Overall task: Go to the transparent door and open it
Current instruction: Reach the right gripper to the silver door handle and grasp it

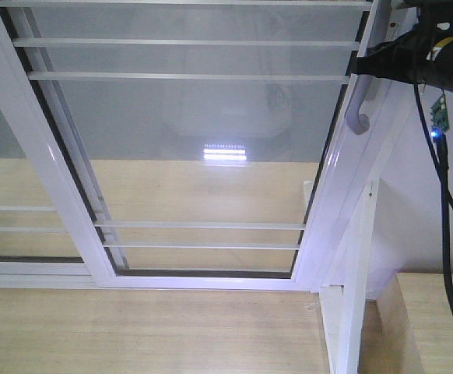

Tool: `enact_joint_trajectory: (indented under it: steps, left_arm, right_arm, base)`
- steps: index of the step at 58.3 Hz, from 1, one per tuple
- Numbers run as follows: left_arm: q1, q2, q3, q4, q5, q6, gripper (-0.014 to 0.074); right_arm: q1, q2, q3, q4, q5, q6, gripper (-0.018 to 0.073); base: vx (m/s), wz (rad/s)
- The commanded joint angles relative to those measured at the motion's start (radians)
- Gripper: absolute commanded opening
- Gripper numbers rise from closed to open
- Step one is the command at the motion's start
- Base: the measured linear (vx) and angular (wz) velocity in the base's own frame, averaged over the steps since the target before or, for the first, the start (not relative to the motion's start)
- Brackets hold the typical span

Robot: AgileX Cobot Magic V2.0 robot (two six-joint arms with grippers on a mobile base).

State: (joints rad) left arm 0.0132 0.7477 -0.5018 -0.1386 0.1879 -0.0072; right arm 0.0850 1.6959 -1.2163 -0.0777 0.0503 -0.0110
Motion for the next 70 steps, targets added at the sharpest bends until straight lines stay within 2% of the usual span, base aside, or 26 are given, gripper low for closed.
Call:
enact_joint_trajectory:
  steps: [1,15,36,59,70]
  left_arm:
    - [-0.005,-0.002,-0.026,-0.011,-0.071,0.001,0.0419]
    - [-0.005,-0.002,-0.026,-0.011,-0.066,0.001,0.0419]
    - [-0.005,-0.002,-0.026,-0.011,-0.066,0.001,0.0419]
    - [-0.005,-0.002,-0.026,-0.011,-0.066,0.001,0.0419]
    - [-0.005,-0.002,-0.026,-0.011,-0.066,0.001,0.0419]
  right_arm:
    - [-0.002,0.005,-0.080,0.000,-0.093,0.026,0.0372]
    - [-0.002,0.097,-0.154,0.000,-0.092,0.037,0.0370]
    - [0.004,0.115,-0.155,-0.002,-0.114,0.037,0.0289]
    - [0.119,0.116,-0.155,-0.001,-0.137,0.037,0.0289]
    - [0.138,0.116,-0.155,0.001,-0.167,0.040,0.0289]
  base:
    - [0.00,0.00]
    - [0.00,0.00]
    - [0.00,0.00]
    - [0.00,0.00]
    - [0.00,0.00]
